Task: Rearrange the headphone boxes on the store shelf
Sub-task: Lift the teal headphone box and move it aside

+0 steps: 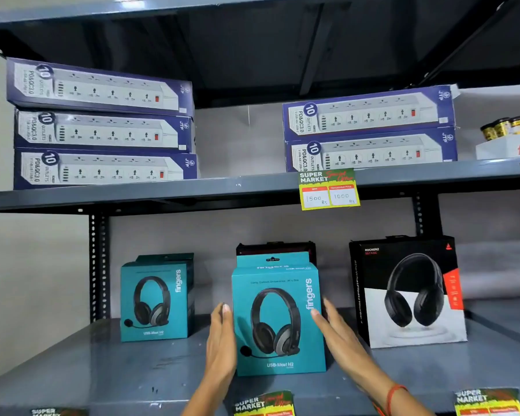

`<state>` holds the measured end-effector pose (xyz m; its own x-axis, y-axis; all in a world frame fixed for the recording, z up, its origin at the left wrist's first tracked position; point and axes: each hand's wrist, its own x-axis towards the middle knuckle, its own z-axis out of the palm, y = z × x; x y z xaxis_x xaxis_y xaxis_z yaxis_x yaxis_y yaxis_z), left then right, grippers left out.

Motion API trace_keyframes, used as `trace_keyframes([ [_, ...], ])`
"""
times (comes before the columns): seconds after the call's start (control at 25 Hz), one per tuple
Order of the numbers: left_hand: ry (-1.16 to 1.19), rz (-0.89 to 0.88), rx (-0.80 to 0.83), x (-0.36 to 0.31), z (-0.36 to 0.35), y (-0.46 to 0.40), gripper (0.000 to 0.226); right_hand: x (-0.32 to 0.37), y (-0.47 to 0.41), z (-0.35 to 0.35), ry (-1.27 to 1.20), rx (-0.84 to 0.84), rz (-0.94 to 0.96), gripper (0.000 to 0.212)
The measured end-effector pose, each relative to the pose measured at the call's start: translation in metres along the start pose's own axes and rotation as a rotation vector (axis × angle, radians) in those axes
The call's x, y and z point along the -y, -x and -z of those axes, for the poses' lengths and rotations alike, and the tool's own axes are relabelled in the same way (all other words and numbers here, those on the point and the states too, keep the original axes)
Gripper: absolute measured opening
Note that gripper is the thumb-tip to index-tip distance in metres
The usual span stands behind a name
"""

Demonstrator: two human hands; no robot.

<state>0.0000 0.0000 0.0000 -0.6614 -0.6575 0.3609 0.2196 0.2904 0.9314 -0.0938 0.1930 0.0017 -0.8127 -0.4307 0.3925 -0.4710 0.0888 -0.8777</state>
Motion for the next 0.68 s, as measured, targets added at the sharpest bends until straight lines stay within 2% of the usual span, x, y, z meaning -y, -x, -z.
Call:
trace_keyframes([
  [0.08,0.073,0.075,0.029,0.000,-0.003,0.000,0.092,0.003,-0.001,-0.004,-0.055,0.080,-0.047,0.050],
  [0.16,0.072,0.096,-0.017,-0.002,-0.001,0.000,0.101,0.009,0.001,-0.002,-0.053,0.093,-0.057,0.043],
  [0.36,-0.327,-0.098,-0.156,-0.051,0.013,0.005,0.074,0.038,-0.003,0.021,0.037,-0.098,0.025,0.047],
  [0.44,-0.406,-0.126,-0.211,-0.068,0.020,0.010,0.079,0.052,-0.004,0.023,0.043,-0.123,0.034,0.048],
  [0.52,-0.445,-0.139,-0.274,-0.069,0.030,0.013,0.096,0.060,-0.003,0.015,0.084,-0.108,0.047,0.049],
  [0.56,-0.446,-0.137,-0.316,-0.067,0.038,0.016,0.095,0.064,-0.001,0.007,0.096,-0.092,0.068,0.046],
  [0.68,-0.404,-0.129,-0.395,-0.065,0.067,0.026,0.070,0.066,-0.004,-0.036,0.042,0.031,0.113,0.027],
])
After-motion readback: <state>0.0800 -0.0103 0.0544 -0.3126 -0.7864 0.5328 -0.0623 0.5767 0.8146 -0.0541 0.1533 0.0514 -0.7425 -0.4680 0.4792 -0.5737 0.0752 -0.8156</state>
